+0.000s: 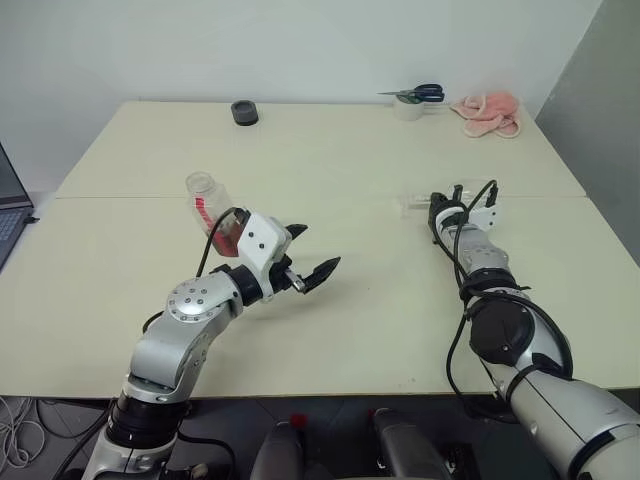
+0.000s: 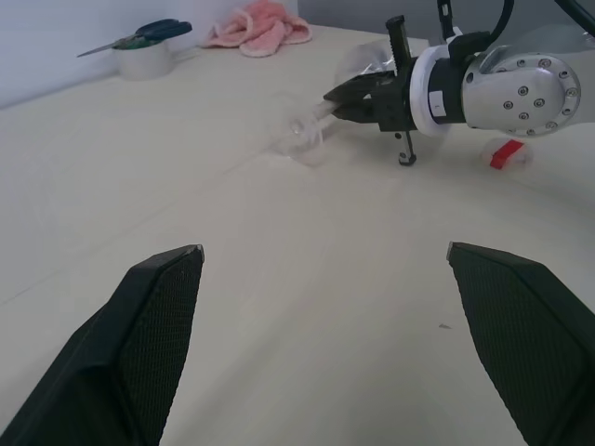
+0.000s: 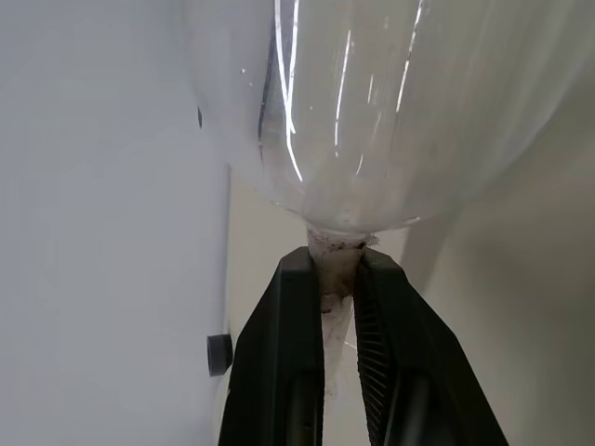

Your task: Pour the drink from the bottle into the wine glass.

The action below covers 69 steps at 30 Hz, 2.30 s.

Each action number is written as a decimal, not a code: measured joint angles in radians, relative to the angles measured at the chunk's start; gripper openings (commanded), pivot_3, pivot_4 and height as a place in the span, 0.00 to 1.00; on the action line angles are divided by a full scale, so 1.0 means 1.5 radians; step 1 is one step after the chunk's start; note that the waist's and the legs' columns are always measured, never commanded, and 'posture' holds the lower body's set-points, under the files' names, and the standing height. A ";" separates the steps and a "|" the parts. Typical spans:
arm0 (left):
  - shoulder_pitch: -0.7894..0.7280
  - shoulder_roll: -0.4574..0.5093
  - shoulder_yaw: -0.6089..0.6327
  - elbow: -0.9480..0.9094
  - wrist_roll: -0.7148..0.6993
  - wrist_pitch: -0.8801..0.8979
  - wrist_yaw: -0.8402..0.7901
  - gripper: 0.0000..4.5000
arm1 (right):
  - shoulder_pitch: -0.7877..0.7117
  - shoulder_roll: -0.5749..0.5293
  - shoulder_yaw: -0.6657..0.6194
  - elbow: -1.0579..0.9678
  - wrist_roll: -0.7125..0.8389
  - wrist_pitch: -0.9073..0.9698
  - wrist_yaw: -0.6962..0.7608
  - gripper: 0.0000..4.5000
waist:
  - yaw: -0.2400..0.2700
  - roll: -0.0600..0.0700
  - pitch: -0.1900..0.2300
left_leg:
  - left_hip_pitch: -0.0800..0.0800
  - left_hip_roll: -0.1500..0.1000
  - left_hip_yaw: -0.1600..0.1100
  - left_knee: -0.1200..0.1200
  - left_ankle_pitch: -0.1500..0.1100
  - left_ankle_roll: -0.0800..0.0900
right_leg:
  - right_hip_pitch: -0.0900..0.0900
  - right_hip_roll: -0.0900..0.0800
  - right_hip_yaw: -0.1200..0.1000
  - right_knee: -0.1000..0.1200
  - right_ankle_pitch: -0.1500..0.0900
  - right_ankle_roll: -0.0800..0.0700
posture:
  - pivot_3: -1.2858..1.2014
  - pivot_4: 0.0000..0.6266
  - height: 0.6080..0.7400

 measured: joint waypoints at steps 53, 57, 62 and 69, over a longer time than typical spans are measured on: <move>0.157 0.060 0.160 -0.065 -0.085 -0.004 -0.049 1.00 | 0.363 -0.012 0.654 -0.495 -0.500 -0.149 0.333 0.79 | 0.003 0.001 0.000 | -0.001 0.000 0.000 -0.002 0.000 -0.001 | -0.003 -0.001 -0.001 0.002 -0.001 -0.002 | 0.52 0.24 1.00; 0.161 0.059 0.162 -0.064 -0.085 -0.004 -0.045 1.00 | 0.375 -0.028 0.660 -0.524 -0.500 -0.138 0.344 1.00 | 0.003 0.001 0.000 | -0.001 0.000 0.000 -0.002 0.000 -0.001 | -0.003 -0.001 -0.001 0.002 -0.001 -0.002 | 0.52 0.24 1.00; 0.181 0.023 0.199 -0.043 -0.077 -0.029 -0.006 1.00 | 0.418 -0.150 0.674 -0.692 -0.473 -0.017 0.444 1.00 | 0.006 0.001 0.001 | -0.001 0.000 0.000 -0.001 0.000 -0.001 | -0.003 -0.002 -0.001 0.002 -0.001 -0.002 | 0.52 0.24 1.00; 0.218 -0.058 0.234 0.050 -0.005 -0.149 0.078 1.00 | 0.297 -0.408 0.568 -0.837 -0.317 0.289 0.587 1.00 | 0.009 0.004 0.002 | 0.001 -0.001 0.002 0.001 0.000 0.000 | -0.001 -0.002 0.001 0.001 0.000 -0.001 | 0.52 0.24 1.00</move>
